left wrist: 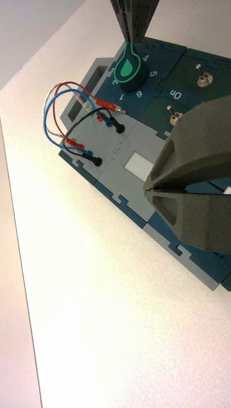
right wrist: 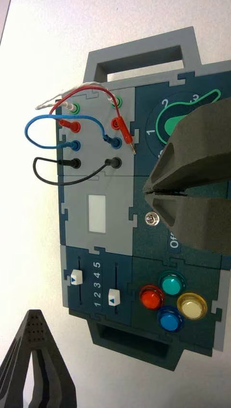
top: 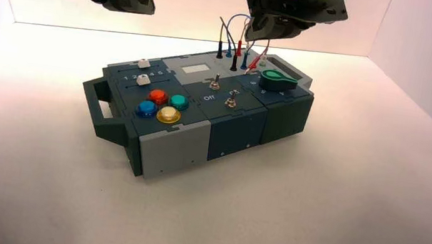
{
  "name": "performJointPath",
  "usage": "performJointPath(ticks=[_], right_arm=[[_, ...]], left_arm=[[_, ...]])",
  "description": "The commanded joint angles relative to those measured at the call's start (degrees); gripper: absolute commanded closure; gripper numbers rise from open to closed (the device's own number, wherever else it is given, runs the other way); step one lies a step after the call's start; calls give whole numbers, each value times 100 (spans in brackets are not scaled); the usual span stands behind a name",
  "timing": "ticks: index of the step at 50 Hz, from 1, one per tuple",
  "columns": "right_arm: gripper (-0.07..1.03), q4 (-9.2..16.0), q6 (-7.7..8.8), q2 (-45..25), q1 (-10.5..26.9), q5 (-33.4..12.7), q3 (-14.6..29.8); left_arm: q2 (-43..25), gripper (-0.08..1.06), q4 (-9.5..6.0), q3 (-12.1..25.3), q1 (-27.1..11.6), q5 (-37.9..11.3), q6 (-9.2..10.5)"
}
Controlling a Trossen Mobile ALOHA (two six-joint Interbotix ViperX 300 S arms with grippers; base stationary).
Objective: Pull the black wire.
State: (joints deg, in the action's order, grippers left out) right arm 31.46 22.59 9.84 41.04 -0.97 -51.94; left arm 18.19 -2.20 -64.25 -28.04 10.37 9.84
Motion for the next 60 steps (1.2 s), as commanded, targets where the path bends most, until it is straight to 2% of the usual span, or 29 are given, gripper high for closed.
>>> performJointPath(ticks=[1,45,52,60], right_arm=[[98,-9,9,44,18,44,62],[98,-70,18,-167,0,149,79],[98,-176,18,-264,-44,132,255],[98,-281,18,-519,-79,-114,589]], left_arm=[[35,101,9,97,9,53,-9],[62,100,9,70,9,44,0],[88,101,9,62,0,18,0],[123,101,9,53,0,18,0]])
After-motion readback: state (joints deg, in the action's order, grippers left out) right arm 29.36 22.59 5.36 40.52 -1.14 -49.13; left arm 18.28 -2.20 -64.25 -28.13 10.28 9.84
